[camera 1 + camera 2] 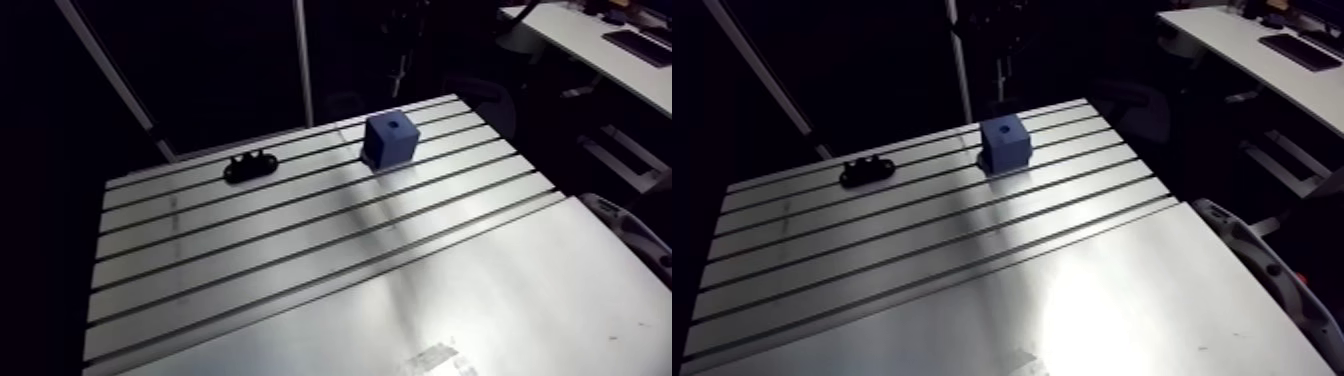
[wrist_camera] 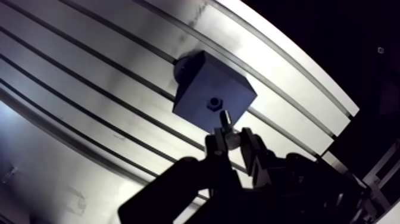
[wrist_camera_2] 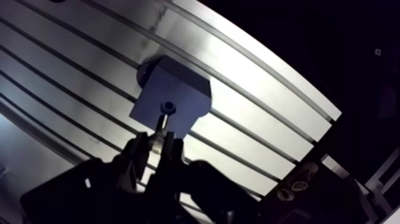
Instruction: Pick up the M10 bolt and insert it into the hex recess until seated.
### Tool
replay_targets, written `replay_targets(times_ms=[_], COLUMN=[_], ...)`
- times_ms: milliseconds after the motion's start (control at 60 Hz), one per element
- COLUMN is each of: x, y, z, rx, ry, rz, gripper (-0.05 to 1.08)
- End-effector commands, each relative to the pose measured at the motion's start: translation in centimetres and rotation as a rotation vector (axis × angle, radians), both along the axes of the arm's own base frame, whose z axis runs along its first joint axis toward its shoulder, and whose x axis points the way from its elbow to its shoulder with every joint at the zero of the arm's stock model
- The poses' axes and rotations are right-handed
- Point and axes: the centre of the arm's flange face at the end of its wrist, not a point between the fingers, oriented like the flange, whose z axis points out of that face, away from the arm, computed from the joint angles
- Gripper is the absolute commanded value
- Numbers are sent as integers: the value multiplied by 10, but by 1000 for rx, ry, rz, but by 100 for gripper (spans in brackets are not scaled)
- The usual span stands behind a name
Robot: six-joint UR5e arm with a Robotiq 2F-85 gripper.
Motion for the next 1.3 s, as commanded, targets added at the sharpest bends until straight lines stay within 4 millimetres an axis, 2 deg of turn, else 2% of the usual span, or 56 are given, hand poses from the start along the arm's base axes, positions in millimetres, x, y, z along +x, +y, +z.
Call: replay_targets(times_ms=[17, 117, 283, 1300], x=[-4, -2, -1, 5], y=[5, 13, 14, 10], z=[-13, -19, -21, -36], rx=[-10, -11, -11, -23], ry=[17, 9, 5, -23], rz=[-7, -19, -20, -19], gripper=[100, 100, 100, 101])
